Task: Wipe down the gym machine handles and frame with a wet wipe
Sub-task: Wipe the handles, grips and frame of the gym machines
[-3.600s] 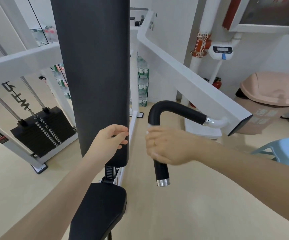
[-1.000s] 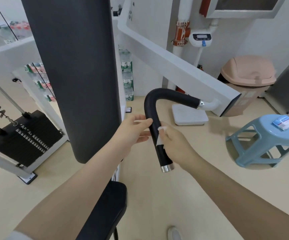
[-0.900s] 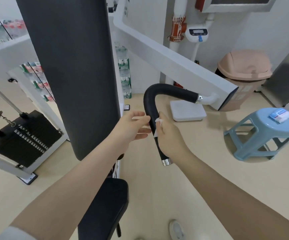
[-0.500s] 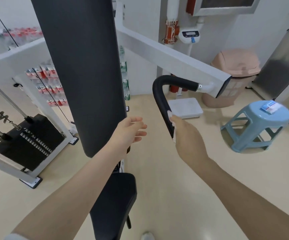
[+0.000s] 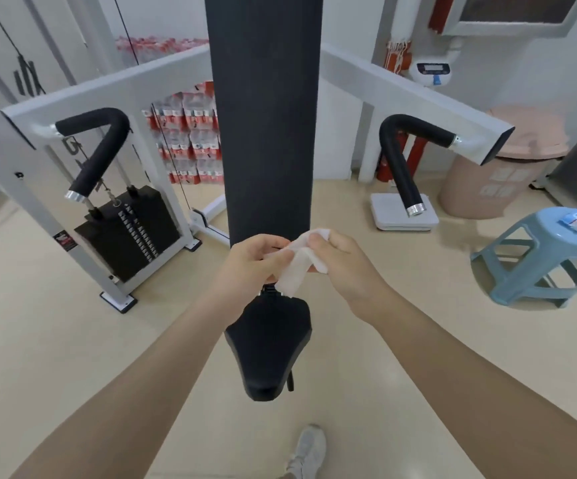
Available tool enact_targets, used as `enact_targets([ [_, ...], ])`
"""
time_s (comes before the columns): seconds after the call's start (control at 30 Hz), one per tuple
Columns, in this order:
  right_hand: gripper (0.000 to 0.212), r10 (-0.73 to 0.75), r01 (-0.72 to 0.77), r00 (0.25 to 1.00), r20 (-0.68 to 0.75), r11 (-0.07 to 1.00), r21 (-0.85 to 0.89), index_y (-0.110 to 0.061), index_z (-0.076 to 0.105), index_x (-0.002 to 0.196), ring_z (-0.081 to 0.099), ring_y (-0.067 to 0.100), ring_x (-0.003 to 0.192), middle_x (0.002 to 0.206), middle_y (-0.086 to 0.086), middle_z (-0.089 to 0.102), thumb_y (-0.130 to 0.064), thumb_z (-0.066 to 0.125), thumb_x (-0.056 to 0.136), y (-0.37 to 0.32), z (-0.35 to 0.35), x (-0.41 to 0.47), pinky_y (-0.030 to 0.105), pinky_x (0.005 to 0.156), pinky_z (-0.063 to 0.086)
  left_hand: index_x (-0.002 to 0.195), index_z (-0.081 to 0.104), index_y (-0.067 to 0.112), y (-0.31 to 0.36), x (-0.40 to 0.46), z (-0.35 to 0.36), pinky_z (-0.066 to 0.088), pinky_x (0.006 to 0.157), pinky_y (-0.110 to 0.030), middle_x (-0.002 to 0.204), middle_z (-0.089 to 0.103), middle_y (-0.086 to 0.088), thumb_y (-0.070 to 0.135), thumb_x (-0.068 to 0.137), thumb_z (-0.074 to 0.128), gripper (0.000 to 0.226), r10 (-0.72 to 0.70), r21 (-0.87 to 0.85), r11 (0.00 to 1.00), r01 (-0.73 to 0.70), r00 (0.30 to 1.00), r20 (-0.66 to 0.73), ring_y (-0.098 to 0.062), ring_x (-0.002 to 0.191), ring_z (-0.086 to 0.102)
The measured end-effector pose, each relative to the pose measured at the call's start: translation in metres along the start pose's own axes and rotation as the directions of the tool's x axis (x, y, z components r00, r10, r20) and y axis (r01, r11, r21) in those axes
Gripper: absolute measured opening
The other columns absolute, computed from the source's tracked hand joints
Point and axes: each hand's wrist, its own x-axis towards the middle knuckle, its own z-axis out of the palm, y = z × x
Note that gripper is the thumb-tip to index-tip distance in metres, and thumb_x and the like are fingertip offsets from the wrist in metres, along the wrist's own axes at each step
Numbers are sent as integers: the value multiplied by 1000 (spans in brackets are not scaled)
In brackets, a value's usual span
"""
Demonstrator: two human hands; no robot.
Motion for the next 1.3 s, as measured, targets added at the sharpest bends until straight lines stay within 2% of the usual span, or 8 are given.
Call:
enact_targets([
  [0.2, 28, 147, -152, 987, 71, 986, 75, -15, 71, 93, 61, 19, 91, 102, 13, 67, -23, 44, 90, -21, 75, -5, 36, 89, 49, 82, 64, 12, -18, -37, -80, 42, 52, -12, 60, 60, 14, 22, 85, 64, 10, -9, 31, 999, 13, 991, -131, 2, 49, 51],
  [0.33, 23, 210, -234, 969, 128, 950, 206, -10, 65, 103, 63, 22, 97, 100, 9, 66, -23, 48, 93, -25, 134, 29, 39, 86, 54, 79, 64, 13, -32, -32, -143, 40, 56, -21, 67, 60, 7, 23, 84, 65, 12, 6, 60, 998, 3, 987, -159, -5, 56, 51],
  [0.6, 23, 168, -197, 963, 213, 973, 121, -6, 63, 110, 64, 22, 102, 108, 11, 67, -16, 58, 90, -45, 275, 136, 34, 84, 54, 75, 65, 14, -49, 13, -310, 45, 53, -15, 66, 60, 7, 17, 85, 64, 10, 67, 120, 991, -50, 987, -146, -4, 57, 54],
  [0.77, 13, 124, -138, 989, 79, 968, 209, -5, 66, 96, 64, 18, 83, 93, 11, 67, -8, 55, 90, -62, 323, 192, 24, 70, 52, 82, 68, 15, -57, 60, -384, 49, 64, -22, 72, 64, 4, 17, 88, 60, 10, 104, 173, 982, -80, 985, -135, -6, 63, 56],
  [0.97, 12, 21, 0, 980, -199, 995, 102, -14, 65, 96, 65, 10, 78, 86, 0, 68, -12, 55, 90, -96, 326, 277, 16, 56, 49, 121, 56, 23, -59, 154, -437, 48, 84, -25, 96, 65, 16, 21, 95, 48, 28, 185, 298, 945, -134, 972, -148, 1, 88, 62],
  [1.13, 7, -157, 119, 917, -368, 985, -124, -17, 57, 97, 58, 19, 91, 91, -1, 61, -17, 52, 92, -131, 333, 369, 29, 77, 49, 122, 54, 25, -42, 226, -478, 38, 68, -12, 104, 60, 13, 22, 93, 52, 30, 328, 584, 793, -173, 929, -169, -5, 87, 54],
  [1.2, 10, -464, 285, 812, -353, 844, -455, -12, 56, 100, 54, 16, 89, 94, 0, 58, -14, 50, 93, -146, 340, 399, 25, 75, 42, 123, 54, 25, -36, 248, -490, 39, 72, -17, 107, 61, 11, 21, 91, 54, 32, 377, 663, 725, -187, 913, -155, -6, 88, 53],
  [1.3, 10, -756, 417, 650, 76, 270, -868, -7, 58, 96, 57, 20, 81, 87, 7, 62, -10, 53, 88, -144, 352, 429, 31, 71, 41, 124, 55, 22, -32, 277, -505, 38, 86, -27, 114, 62, 7, 23, 90, 57, 34, 412, 729, 649, -217, 906, -96, -14, 104, 52],
])
